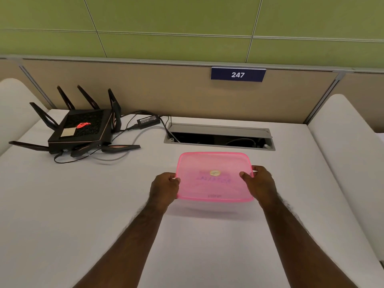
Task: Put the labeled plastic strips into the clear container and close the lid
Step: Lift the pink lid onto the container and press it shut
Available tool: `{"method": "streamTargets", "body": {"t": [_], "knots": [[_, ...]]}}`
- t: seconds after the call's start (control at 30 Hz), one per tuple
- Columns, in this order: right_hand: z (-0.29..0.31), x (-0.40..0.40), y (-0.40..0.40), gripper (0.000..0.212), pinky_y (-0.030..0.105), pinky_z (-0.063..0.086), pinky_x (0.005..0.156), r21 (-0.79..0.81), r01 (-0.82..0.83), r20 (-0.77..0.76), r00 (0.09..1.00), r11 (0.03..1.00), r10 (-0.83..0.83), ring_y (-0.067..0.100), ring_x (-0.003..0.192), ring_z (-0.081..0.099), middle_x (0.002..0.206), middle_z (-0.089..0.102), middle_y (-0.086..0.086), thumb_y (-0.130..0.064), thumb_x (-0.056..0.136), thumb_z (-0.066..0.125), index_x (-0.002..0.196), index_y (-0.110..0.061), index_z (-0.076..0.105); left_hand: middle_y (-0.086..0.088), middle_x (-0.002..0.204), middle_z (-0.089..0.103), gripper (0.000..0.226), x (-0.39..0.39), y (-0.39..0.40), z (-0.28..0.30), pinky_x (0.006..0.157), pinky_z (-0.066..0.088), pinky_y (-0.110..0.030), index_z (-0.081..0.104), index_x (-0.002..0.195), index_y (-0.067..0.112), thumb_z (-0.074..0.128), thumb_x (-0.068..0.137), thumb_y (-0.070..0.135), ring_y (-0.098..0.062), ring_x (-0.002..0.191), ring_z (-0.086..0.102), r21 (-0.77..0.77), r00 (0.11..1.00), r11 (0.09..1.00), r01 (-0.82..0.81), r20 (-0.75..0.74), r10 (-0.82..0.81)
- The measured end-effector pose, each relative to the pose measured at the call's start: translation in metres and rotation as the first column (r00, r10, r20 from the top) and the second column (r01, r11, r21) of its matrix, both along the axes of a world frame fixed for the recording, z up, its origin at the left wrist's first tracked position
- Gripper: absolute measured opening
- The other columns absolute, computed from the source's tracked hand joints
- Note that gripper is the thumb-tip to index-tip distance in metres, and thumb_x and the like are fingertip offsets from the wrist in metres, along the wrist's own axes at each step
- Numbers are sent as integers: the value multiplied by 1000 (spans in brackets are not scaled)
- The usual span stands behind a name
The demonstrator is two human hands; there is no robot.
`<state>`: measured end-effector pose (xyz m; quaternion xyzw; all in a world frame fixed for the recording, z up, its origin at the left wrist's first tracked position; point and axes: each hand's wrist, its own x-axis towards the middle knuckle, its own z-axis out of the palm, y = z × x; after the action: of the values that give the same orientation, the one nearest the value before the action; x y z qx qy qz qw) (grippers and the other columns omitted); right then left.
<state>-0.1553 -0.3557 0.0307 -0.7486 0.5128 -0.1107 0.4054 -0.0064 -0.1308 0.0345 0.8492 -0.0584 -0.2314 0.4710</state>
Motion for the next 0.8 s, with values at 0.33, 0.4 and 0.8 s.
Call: {"method": "streamTargets", "body": {"t": [0.33, 0.4, 0.8], "knots": [[-2, 2, 0, 61, 48, 46, 97, -69, -44, -164, 986, 997, 33, 37, 117, 53, 134, 50, 17, -49, 87, 60, 135, -13, 49, -2, 83, 72, 20, 7, -7, -3, 66, 62, -43, 75, 91, 17, 57, 85, 21, -29, 63, 70, 98, 998, 994, 57, 30, -60], [-3, 2, -1, 61, 49, 47, 97, -48, -43, -158, 987, 998, 35, 37, 117, 53, 135, 51, 16, -49, 88, 59, 136, -13, 49, -1, 86, 73, 24, 10, -8, -3, 68, 62, -42, 75, 100, 14, 58, 86, 23, -28, 65, 71, 112, 997, 991, 69, 23, -72], [-1, -13, -9, 51, 50, 51, 93, 149, -27, 45, 999, 988, 21, 32, 105, 63, 123, 65, 15, -25, 87, 67, 135, -11, 52, -12, 109, 70, 30, 12, -2, -7, 66, 59, -36, 63, 119, 13, 64, 90, 21, -27, 85, 66, -99, 953, 994, -38, -304, 6]]}}
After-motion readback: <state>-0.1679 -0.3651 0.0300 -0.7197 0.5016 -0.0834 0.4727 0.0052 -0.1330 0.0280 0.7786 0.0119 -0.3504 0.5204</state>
